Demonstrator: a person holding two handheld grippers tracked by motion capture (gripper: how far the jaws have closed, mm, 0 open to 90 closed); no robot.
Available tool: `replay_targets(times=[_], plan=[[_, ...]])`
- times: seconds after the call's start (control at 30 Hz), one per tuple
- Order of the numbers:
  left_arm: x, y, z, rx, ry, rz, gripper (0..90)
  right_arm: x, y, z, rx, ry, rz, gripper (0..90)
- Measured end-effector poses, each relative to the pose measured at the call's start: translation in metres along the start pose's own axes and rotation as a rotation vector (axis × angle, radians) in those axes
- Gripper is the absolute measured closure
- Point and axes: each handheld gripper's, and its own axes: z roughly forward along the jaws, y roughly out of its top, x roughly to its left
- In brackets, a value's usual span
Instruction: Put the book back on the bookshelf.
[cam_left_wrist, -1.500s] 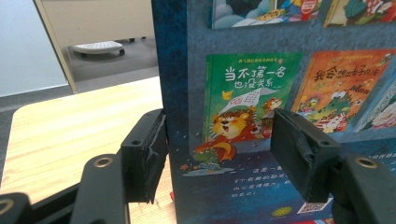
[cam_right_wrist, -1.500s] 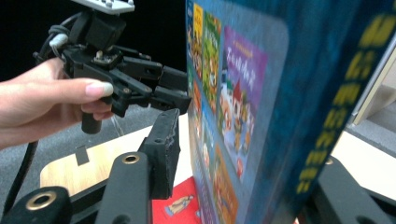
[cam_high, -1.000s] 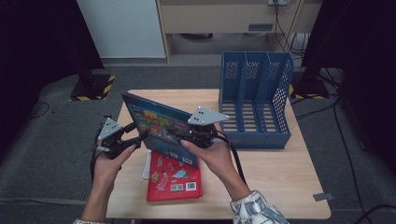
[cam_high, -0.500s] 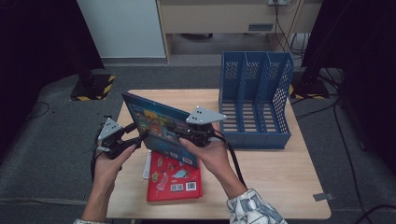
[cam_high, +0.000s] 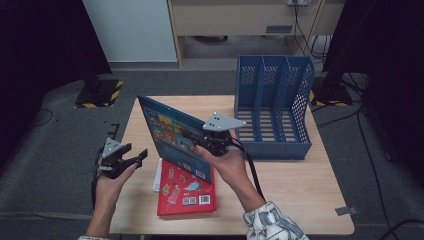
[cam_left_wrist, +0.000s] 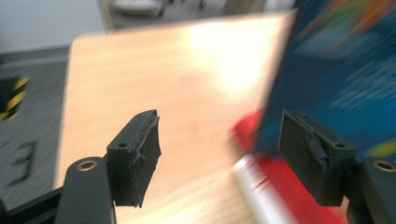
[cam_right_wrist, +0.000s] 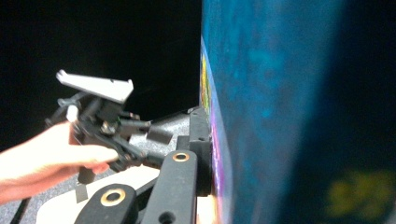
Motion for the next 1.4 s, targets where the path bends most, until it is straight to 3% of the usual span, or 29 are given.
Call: replay_targets(times=[0.03,0.2,0.47,0.97,1.4], plan=[[0.005,-0.007,0.005,0.028,0.021,-0.005,28.3,0.000,0.000,-0.001,-0.002,0.000,0.004,82.6],[0.019,-0.022,0.015,0.087,0.050,-0.043,28.1,-0.004,-0.001,-0.006,-0.010,-0.007,0.030,82.9],[0.032,-0.032,0.022,0.127,0.085,-0.073,27.5,-0.006,0.001,-0.015,-0.016,-0.020,0.034,83.1],[0.036,-0.038,0.027,0.166,0.106,-0.069,25.5,-0.015,0.007,-0.033,-0.027,-0.054,0.052,83.2],[0.037,-0.043,0.032,0.203,0.109,-0.075,19.8,-0.031,0.021,-0.057,-0.048,-0.132,0.070,83.1]])
